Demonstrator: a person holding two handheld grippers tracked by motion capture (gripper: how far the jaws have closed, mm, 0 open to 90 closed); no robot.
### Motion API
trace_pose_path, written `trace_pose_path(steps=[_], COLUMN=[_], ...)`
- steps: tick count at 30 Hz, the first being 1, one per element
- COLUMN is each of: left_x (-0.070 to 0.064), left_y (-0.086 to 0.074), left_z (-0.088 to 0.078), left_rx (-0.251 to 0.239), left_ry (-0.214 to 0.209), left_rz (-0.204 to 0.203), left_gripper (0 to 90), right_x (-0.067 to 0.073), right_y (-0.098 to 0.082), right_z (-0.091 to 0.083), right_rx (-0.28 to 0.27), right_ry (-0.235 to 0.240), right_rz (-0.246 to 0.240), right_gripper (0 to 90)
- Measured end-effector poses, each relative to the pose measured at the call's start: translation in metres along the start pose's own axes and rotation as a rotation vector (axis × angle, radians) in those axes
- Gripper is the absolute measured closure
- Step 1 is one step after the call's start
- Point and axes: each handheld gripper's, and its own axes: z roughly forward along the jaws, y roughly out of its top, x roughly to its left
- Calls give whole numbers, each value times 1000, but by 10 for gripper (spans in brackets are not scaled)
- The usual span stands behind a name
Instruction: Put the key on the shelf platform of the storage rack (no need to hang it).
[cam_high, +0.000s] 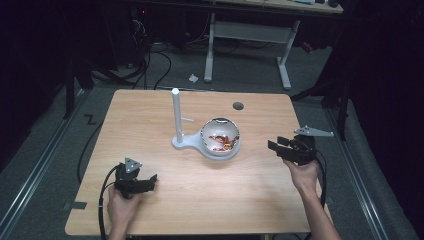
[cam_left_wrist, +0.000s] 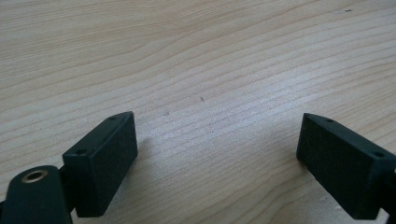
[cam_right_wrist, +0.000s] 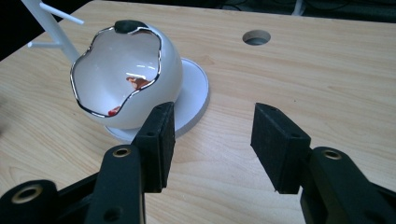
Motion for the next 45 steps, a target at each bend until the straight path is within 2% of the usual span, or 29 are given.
trace_pose_path(steps=[12, 28, 45], left_x=[0, 0, 0], left_y=[0, 0, 0], left_z=[0, 0, 0], left_rx=[0, 0, 0], left_ry=[0, 0, 0], left_rz=[0, 0, 0], left_gripper=[127, 127, 127], right_x=[-1, 2, 5], right_y=[-19, -45, -58], right_z=[4, 23, 39], right_rx=[9, 36, 61], right_ry=[13, 26, 26], right_rz=[20, 47, 59], right_gripper=[495, 494, 488])
